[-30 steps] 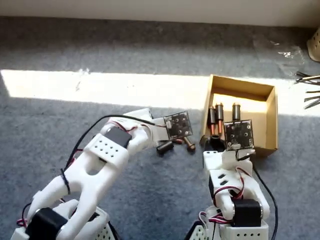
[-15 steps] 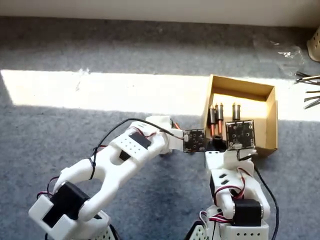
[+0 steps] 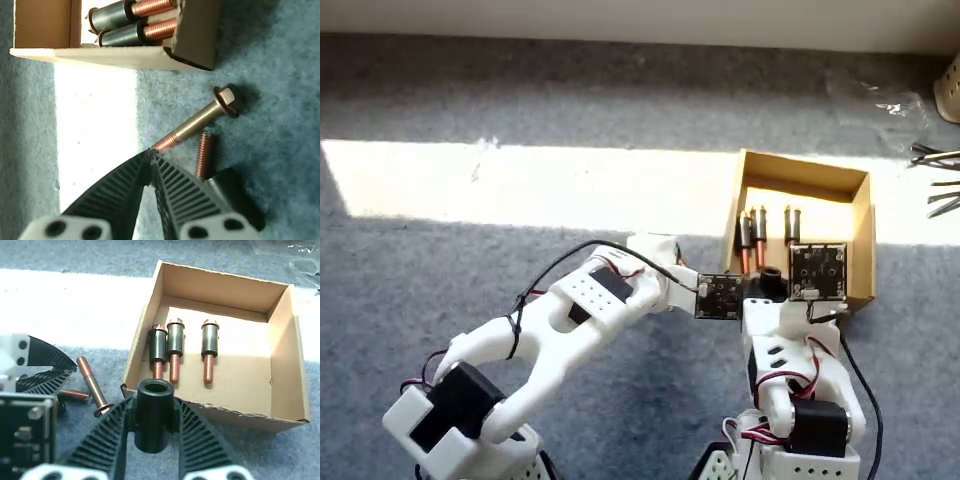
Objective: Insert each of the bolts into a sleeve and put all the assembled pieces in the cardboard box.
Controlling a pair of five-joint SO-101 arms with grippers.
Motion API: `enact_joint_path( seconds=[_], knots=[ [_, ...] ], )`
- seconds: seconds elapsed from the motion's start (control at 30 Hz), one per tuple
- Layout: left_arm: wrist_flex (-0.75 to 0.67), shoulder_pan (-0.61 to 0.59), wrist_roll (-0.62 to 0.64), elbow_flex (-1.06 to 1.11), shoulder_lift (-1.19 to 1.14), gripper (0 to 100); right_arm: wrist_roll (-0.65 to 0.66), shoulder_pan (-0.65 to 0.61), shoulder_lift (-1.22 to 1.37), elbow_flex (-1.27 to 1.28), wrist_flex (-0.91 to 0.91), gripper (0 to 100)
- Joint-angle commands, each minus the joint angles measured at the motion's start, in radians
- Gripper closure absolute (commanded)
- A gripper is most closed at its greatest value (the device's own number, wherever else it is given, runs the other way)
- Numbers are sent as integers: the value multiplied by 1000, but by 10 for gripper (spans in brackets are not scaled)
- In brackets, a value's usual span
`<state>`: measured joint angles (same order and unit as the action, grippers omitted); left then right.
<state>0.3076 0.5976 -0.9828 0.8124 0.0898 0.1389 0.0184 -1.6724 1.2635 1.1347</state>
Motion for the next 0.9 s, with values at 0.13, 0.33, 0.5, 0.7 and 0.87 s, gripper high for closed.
enact_joint_path(
  seconds=[0.13,0.33,0.5,0.7,0.87],
  knots=[
    [-6,25,110,-25,8,993,8,2,-1,-7,-30,995],
    [-6,-13,110,-31,18,993,23,28,-1,18,-16,995],
    [-6,-74,114,-27,19,994,40,96,-1,85,-21,995],
    [-2,-79,308,-21,39,993,23,157,-1,133,-71,995],
    [91,-48,338,27,130,993,23,156,-1,171,-114,995]
  ],
)
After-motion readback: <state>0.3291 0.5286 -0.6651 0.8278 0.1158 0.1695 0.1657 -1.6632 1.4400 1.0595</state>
